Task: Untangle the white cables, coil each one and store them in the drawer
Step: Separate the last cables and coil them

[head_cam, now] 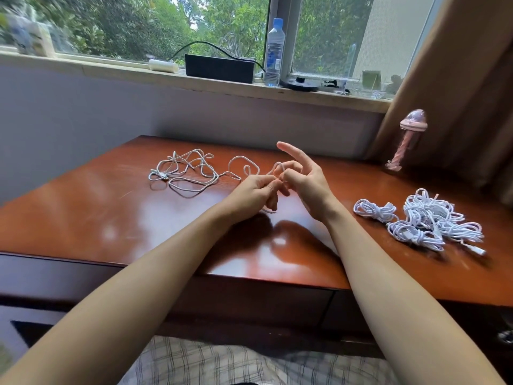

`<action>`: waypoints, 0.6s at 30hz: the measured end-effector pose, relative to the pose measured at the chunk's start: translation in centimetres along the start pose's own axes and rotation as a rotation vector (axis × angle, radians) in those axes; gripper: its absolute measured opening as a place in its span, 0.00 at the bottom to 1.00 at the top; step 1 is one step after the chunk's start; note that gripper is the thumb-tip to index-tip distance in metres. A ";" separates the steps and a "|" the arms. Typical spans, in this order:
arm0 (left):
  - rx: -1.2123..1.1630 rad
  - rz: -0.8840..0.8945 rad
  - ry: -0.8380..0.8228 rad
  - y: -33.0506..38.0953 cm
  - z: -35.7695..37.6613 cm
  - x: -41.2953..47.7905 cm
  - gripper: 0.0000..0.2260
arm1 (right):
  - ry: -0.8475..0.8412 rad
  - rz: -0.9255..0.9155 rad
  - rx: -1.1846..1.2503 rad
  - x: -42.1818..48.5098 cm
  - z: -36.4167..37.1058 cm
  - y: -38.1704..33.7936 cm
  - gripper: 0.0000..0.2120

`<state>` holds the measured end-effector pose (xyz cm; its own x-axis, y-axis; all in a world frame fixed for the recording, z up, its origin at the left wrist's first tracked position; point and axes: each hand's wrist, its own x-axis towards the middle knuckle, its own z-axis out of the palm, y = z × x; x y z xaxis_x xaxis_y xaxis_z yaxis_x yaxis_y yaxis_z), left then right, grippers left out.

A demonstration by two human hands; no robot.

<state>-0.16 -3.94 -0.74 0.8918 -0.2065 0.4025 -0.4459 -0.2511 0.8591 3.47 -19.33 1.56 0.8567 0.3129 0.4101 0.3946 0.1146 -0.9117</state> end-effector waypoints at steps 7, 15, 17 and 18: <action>-0.096 -0.076 -0.025 0.1 0.0 0.0 0.15 | -0.068 0.036 -0.041 -0.2 -0.4 -0.6 0.24; -0.166 -0.195 0.082 0.4 -0.8 0.3 0.14 | -0.003 -0.118 -0.433 -0.5 -1.4 -0.7 0.10; -0.214 -0.220 0.065 0.5 -1.0 0.3 0.13 | -0.005 -0.143 -0.449 -0.4 -1.6 -0.6 0.09; -0.237 -0.229 0.048 0.6 -1.0 0.2 0.13 | -0.013 -0.151 -0.429 -0.4 -1.7 -0.6 0.09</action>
<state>-0.16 -3.22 0.14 0.9719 -0.1239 0.2001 -0.2084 -0.0575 0.9764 3.49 -21.12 2.01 0.7759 0.3346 0.5348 0.6190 -0.2408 -0.7475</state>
